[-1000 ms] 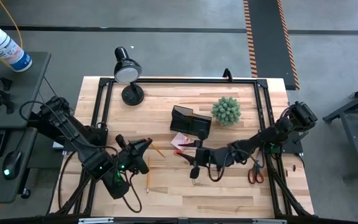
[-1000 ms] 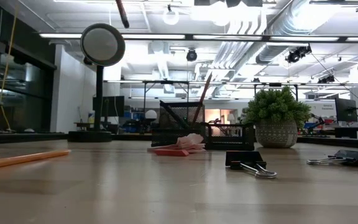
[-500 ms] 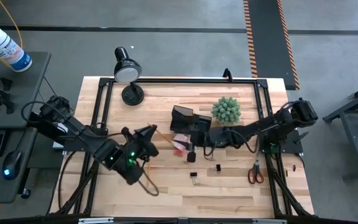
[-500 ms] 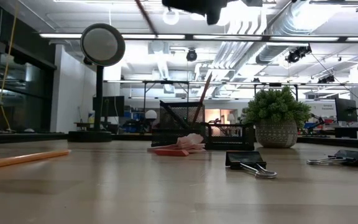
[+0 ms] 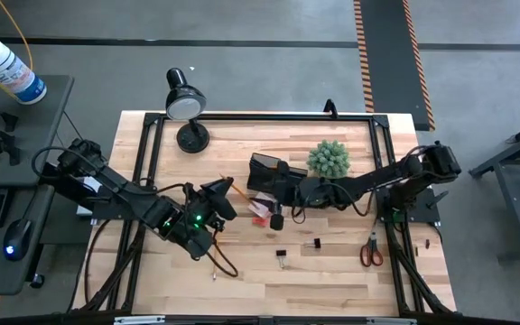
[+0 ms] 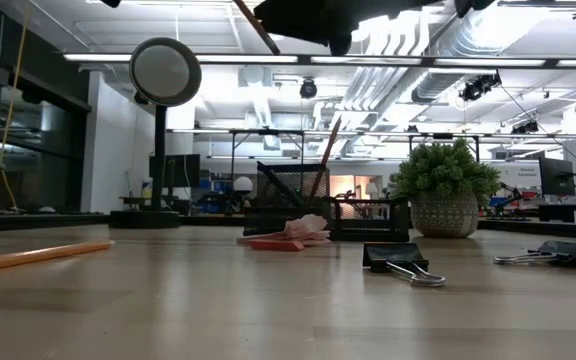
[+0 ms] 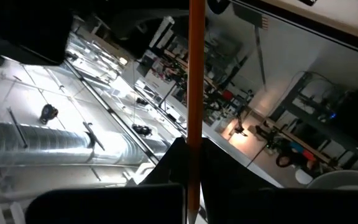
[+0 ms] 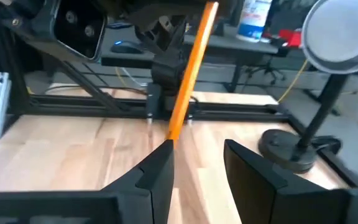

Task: Pick and place office supplies into organizer
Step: Put the right orange pencil into the black desk organizer

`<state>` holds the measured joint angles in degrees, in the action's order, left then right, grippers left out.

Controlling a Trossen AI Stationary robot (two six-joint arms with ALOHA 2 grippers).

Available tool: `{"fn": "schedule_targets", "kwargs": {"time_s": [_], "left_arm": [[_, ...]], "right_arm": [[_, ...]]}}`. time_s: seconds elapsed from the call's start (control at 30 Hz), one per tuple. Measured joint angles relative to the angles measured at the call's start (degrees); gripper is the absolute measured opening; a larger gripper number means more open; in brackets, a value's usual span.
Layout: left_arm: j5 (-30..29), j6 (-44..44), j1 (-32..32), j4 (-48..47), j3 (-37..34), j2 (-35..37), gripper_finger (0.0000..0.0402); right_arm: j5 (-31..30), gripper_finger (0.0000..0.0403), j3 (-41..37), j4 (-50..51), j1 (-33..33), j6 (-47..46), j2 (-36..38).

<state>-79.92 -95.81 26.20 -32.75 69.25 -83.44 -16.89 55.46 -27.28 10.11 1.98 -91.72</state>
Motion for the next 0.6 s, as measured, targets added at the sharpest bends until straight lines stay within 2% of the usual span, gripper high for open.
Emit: {"fn": "schedule_targets", "kwargs": {"time_s": [0.27, 0.43, 0.6], "left_arm": [[0.9, -0.4, 0.0, 0.2, 0.0, 0.0, 0.0000], [0.9, -0.4, 0.1, 0.2, 0.0, 0.0, 0.0000], [0.9, -0.4, 0.1, 0.2, 0.0, 0.0, 0.0000]], "right_arm": [[7.4, 0.0134, 0.0, 0.1, -2.8, -6.0, 0.0], [17.1, 0.0134, 0.0, 0.1, -4.2, -9.6, 0.0], [22.1, 0.0134, 0.0, 0.1, -4.9, -11.4, 0.0]]}}
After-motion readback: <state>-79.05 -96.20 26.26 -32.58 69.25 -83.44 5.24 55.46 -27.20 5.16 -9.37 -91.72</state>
